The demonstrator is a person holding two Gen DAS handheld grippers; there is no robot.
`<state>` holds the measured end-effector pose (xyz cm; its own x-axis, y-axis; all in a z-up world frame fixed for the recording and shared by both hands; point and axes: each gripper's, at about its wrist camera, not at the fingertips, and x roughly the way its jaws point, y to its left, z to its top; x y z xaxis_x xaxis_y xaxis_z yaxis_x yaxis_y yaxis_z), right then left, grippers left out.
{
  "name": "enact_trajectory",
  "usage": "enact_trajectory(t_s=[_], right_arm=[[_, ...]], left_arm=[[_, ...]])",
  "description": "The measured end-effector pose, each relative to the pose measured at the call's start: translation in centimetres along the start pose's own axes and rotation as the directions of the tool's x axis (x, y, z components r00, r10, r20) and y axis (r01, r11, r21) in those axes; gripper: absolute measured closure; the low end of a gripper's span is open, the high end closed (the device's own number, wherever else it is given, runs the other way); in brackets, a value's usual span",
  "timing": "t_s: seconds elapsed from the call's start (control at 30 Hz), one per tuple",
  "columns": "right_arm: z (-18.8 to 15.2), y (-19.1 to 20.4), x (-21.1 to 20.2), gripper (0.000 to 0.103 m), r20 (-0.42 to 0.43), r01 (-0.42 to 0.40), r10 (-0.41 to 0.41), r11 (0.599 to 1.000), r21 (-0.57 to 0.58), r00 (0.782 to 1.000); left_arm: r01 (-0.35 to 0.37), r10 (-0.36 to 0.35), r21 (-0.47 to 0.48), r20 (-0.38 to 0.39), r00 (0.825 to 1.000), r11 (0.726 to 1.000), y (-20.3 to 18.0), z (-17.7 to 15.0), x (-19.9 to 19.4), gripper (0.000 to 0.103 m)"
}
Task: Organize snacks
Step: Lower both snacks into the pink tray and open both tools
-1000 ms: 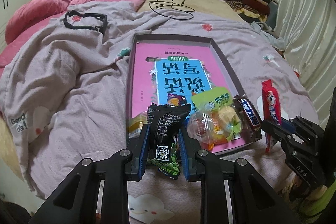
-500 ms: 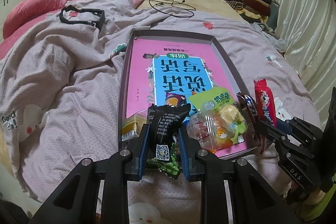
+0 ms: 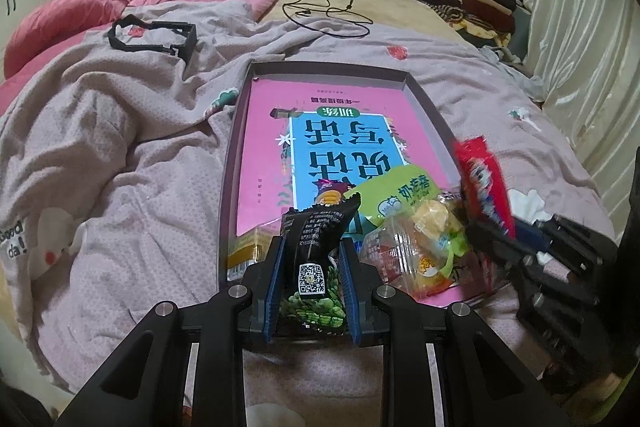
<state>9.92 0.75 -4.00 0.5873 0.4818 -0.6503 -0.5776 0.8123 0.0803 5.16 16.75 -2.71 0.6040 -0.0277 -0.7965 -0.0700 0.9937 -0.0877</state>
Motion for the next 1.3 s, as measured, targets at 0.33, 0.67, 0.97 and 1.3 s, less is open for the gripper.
enact_trajectory(t_s=[0.33,0.67,0.97,1.3], right_arm=[[0.1,1.1,1.3,0.085,-0.042,0.027,-0.028,1.000,-0.002,0.999],[-0.5,1.0,1.7,0.085,-0.058,0.029,-0.028,0.999,0.018,0.998],[-1.3,1.0,1.3,0.085,-0.053,0.043,-0.042,0.999,0.016,0.998],[-1.8,0.9,1.1,0.084,-0.041,0.040,-0.039,0.999,0.016,0.998]], left_arm=[[0.004,-0.004,-0.009,0.002,1.000,1.000,0.0,0.1,0.3,0.076],[-0.001,0.001,-0.021,0.008,1.000,1.000,0.2,0.3,0.5,0.076],[-0.005,0.005,-0.022,0.011,1.000,1.000,0.2,0.3,0.5,0.076],[-0.023,0.023,-0.020,0.014,1.000,1.000,0.1,0.4,0.8,0.076]])
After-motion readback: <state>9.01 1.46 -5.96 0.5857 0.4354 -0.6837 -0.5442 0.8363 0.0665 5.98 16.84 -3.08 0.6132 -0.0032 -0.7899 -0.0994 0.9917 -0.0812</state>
